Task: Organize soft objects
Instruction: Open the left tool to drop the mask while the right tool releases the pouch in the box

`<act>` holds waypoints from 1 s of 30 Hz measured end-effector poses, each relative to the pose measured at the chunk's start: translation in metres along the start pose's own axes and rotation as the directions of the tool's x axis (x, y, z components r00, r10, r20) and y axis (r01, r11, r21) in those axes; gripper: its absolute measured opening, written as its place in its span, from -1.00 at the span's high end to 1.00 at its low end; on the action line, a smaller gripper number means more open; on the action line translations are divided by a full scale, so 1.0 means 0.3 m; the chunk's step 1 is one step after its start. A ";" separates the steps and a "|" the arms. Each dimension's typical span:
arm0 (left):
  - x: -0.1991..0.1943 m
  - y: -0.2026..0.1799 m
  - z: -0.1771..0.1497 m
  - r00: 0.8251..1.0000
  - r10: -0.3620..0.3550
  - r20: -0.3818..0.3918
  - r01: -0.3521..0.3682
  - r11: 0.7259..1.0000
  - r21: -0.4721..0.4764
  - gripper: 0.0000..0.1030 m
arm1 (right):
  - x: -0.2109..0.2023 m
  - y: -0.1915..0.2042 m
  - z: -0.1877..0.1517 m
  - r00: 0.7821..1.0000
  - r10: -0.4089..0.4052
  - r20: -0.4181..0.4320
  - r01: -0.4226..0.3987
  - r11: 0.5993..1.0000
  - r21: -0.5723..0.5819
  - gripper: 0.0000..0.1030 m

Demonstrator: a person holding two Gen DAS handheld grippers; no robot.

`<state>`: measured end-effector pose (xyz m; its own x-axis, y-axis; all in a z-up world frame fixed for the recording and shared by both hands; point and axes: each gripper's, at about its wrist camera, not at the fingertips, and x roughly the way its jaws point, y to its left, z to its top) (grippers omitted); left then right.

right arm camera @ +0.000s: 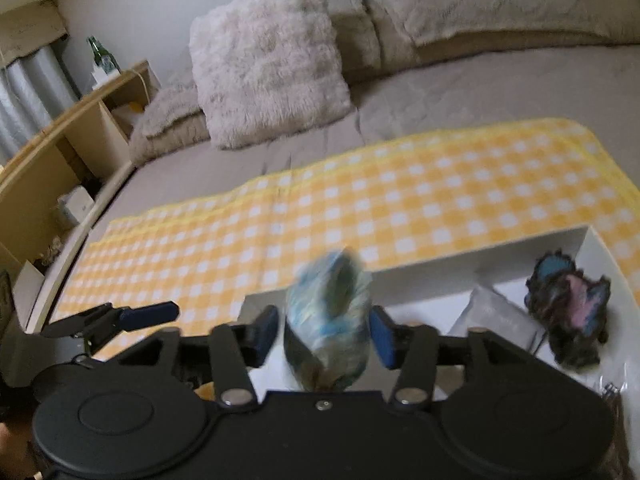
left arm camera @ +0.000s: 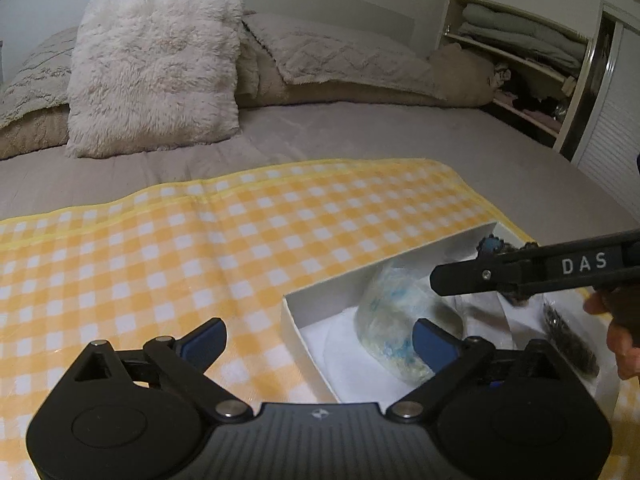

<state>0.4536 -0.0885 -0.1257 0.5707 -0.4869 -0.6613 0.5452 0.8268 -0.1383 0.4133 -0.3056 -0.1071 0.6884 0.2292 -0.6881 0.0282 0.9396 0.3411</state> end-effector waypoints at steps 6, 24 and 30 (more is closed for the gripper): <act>-0.021 -0.012 -0.008 1.000 0.004 -0.013 -0.004 1.000 0.002 -0.99 | -0.007 0.020 -0.016 0.997 -0.073 -0.015 0.072 0.997 -0.031 -0.46; -0.241 -0.132 0.011 0.997 0.066 0.047 -0.064 0.997 -0.042 -1.00 | -0.272 0.027 -0.063 0.992 -0.090 0.089 0.098 0.992 -0.084 -0.60; -0.345 -0.182 0.023 0.993 0.094 0.066 -0.091 0.995 -0.047 -1.00 | -0.382 0.057 -0.079 0.986 -0.083 0.144 0.098 0.990 -0.100 -0.63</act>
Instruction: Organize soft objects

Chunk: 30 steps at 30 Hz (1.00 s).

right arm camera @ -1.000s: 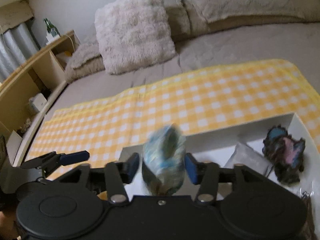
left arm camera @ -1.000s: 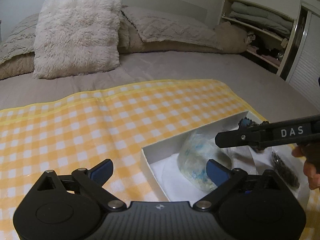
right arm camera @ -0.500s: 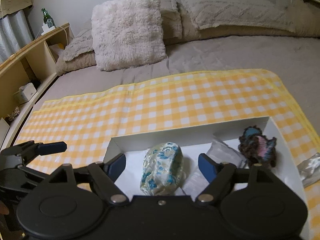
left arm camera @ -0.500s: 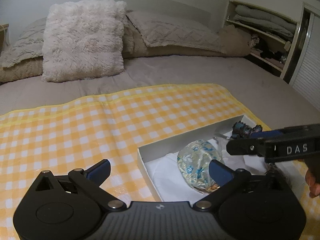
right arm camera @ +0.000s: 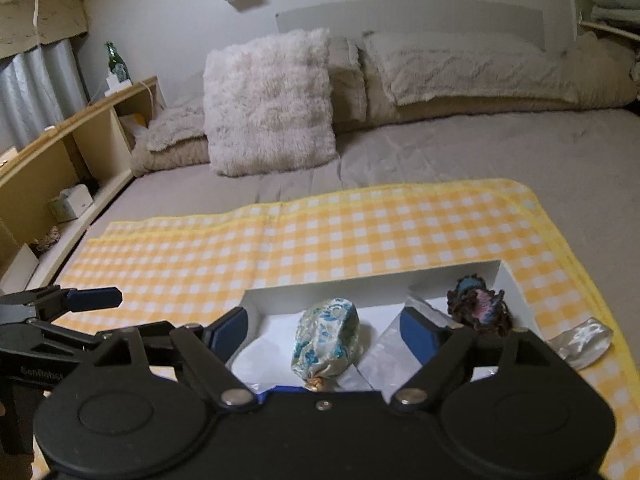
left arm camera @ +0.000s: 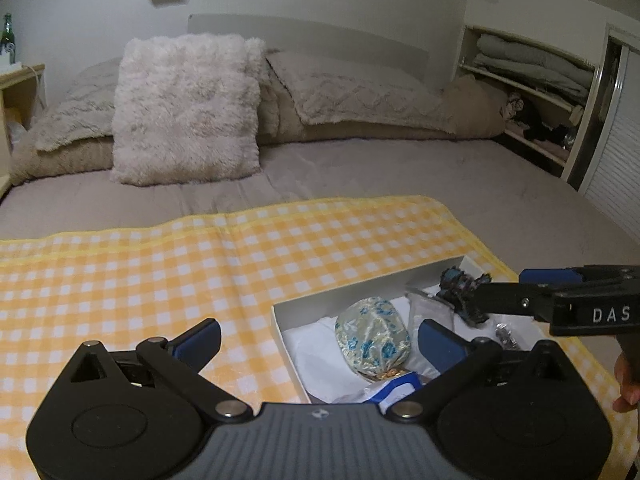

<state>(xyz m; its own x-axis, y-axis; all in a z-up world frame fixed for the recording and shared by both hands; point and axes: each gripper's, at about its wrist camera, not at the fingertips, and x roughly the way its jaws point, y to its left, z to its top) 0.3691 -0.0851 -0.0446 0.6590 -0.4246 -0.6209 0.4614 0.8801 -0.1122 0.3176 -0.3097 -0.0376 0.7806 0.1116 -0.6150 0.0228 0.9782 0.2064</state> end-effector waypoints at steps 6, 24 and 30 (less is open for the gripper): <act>-0.114 -0.044 0.007 0.998 0.048 0.034 -0.047 0.998 -0.033 -1.00 | -0.129 0.036 0.007 0.998 0.012 0.060 -0.011 1.000 -0.029 -0.67; -0.424 -0.185 -0.049 0.967 0.238 0.090 -0.237 0.971 -0.022 -1.00 | -0.427 0.055 -0.070 0.987 -0.074 0.140 0.088 0.991 -0.097 -1.00; -0.536 -0.216 -0.100 0.948 0.279 0.153 -0.275 0.960 -0.049 -1.00 | -0.532 0.057 -0.112 0.988 -0.038 0.153 0.050 0.996 -0.076 -1.00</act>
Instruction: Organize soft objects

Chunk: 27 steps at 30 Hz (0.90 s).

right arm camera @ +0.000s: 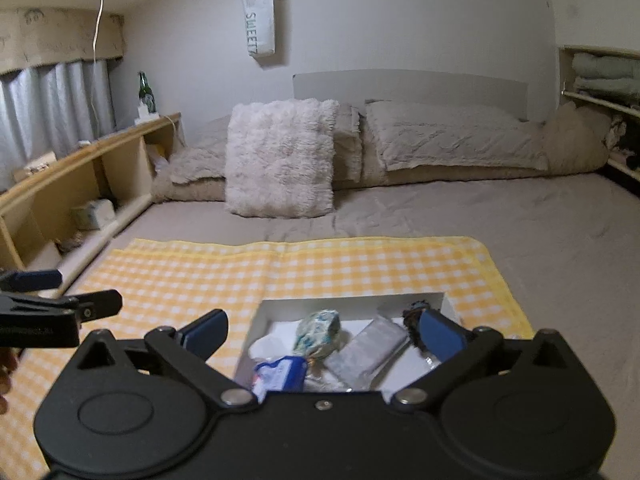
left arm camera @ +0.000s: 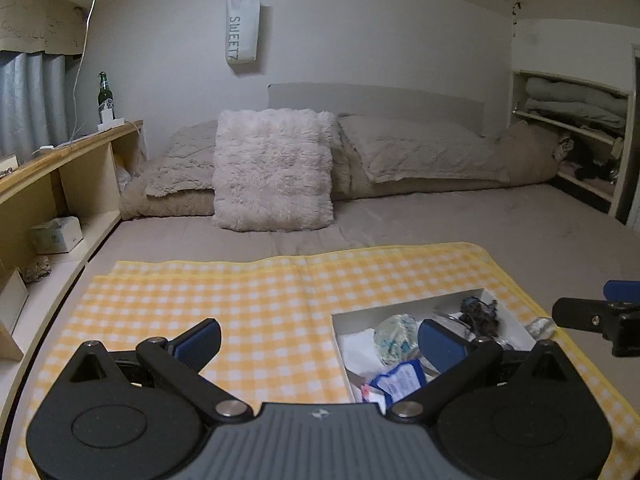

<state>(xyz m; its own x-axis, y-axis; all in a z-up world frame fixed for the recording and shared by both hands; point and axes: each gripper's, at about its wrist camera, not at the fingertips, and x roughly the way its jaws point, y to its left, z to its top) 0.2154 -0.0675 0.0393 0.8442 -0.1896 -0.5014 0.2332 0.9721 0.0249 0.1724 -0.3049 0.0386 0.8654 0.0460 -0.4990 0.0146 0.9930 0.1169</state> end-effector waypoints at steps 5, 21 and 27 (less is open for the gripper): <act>-0.109 0.001 -0.049 0.999 -0.030 0.016 0.031 0.999 -0.018 -1.00 | -0.100 0.014 -0.043 1.000 0.002 0.017 -0.002 1.000 0.009 -1.00; -0.320 -0.005 -0.228 0.999 0.036 0.034 -0.037 0.999 0.026 -1.00 | -0.305 0.059 -0.217 0.997 -0.025 0.067 0.027 0.999 -0.028 -1.00; -0.361 -0.002 -0.286 0.999 0.021 0.039 -0.021 1.000 0.009 -1.00 | -0.342 0.083 -0.270 0.994 -0.072 0.077 0.078 0.994 -0.083 -1.00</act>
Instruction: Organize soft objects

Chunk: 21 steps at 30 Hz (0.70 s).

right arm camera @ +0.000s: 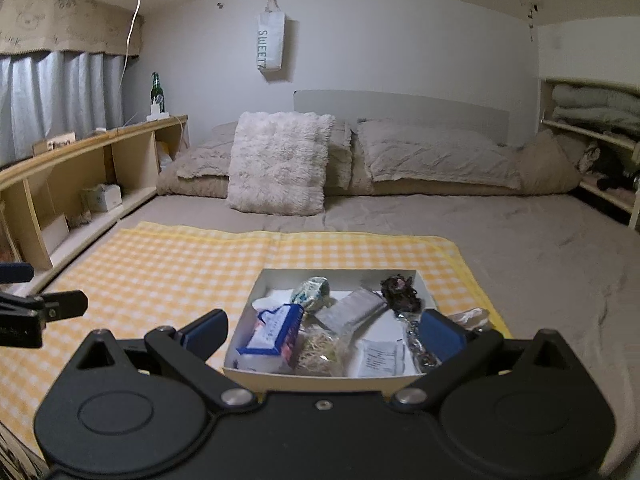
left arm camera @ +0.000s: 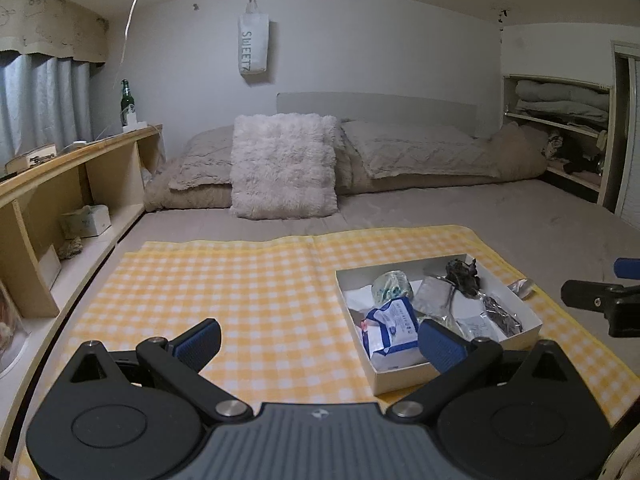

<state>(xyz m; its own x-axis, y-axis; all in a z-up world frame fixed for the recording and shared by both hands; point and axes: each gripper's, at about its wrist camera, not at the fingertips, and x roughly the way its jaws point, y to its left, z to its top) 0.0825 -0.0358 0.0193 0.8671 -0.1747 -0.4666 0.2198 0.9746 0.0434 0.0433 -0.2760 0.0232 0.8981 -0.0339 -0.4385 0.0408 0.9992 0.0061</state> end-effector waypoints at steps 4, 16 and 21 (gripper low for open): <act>-0.017 -0.010 -0.033 1.000 0.025 0.011 -0.026 0.999 0.020 -1.00 | -0.028 0.009 -0.026 1.000 -0.009 0.012 0.009 1.000 -0.010 -1.00; -0.043 -0.022 -0.061 0.999 0.031 0.028 -0.031 0.999 0.026 -1.00 | -0.079 0.024 -0.074 0.999 -0.004 0.037 0.004 1.000 -0.007 -1.00; -0.050 -0.025 -0.064 0.999 0.027 0.034 -0.028 0.999 0.032 -1.00 | -0.077 0.026 -0.072 0.999 -0.010 0.033 0.010 1.000 -0.013 -1.00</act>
<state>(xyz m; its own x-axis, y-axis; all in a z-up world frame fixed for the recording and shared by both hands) 0.0593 -0.0377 0.0090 0.8875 -0.1531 -0.4346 0.2095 0.9741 0.0847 0.0135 -0.2670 0.0138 0.9116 -0.0447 -0.4087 0.0443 0.9990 -0.0106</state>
